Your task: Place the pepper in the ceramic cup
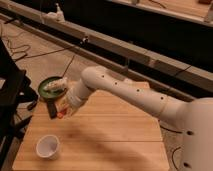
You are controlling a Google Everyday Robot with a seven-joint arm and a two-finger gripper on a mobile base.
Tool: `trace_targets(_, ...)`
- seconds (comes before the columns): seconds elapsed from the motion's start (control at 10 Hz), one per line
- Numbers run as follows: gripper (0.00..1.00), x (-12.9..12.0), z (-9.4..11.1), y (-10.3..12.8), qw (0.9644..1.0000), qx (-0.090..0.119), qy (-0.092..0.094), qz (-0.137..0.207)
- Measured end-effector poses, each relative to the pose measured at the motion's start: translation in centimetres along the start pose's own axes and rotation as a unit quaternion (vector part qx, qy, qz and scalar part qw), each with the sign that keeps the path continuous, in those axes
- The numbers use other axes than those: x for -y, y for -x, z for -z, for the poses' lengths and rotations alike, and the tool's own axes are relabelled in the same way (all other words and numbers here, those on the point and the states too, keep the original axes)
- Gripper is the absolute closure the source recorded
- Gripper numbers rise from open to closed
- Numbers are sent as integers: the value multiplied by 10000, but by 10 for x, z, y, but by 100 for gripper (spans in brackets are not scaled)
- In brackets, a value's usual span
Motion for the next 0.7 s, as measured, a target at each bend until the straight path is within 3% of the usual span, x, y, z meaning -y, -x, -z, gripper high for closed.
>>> trace_targets(0.3,100,-2,-16,47,9984,219,171,492)
trace_targets(0.7,100,-34,-39,87,9953,648,490,521)
